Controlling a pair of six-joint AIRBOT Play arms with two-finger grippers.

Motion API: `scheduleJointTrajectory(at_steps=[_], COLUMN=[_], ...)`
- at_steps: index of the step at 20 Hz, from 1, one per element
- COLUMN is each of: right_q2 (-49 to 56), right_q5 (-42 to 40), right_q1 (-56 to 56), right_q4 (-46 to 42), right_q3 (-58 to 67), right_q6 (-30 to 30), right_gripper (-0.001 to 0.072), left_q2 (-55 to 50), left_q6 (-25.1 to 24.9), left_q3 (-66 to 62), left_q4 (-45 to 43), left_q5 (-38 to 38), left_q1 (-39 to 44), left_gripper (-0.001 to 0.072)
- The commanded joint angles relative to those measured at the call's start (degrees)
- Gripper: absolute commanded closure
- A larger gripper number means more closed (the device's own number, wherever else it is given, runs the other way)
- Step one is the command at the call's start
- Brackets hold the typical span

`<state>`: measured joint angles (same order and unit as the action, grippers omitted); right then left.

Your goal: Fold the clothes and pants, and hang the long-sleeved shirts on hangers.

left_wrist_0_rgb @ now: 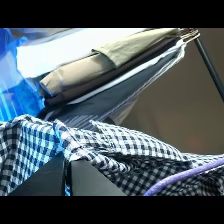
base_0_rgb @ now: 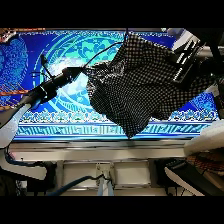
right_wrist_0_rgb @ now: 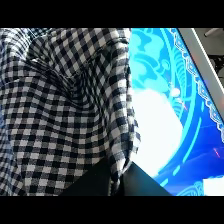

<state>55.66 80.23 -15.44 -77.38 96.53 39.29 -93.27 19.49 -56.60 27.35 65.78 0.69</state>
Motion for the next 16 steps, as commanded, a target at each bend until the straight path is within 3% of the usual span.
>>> scheduleJointTrajectory(at_steps=[1,11,16], right_q2=[-0.1,1.1,2.5], right_q5=[0.2,3.8,4.8], right_q1=[0.0,0.0,0.0], right_q4=[-1.7,-3.9,-4.6], right_q3=[0.0,-0.1,-0.2], right_q6=[0.0,-1.4,-1.5], right_gripper=[0.0690,0.0691,0.0691], left_q2=[0.1,0.4,4.2], left_q6=[0.8,0.8,2.4], left_q3=[-0.1,-0.8,-3.2], left_q4=[-0.4,0.5,0.5], left_q5=[1.0,5.4,5.7], left_q1=[-0.1,-0.3,-4.7], left_gripper=[0.0691,0.0691,0.0691])
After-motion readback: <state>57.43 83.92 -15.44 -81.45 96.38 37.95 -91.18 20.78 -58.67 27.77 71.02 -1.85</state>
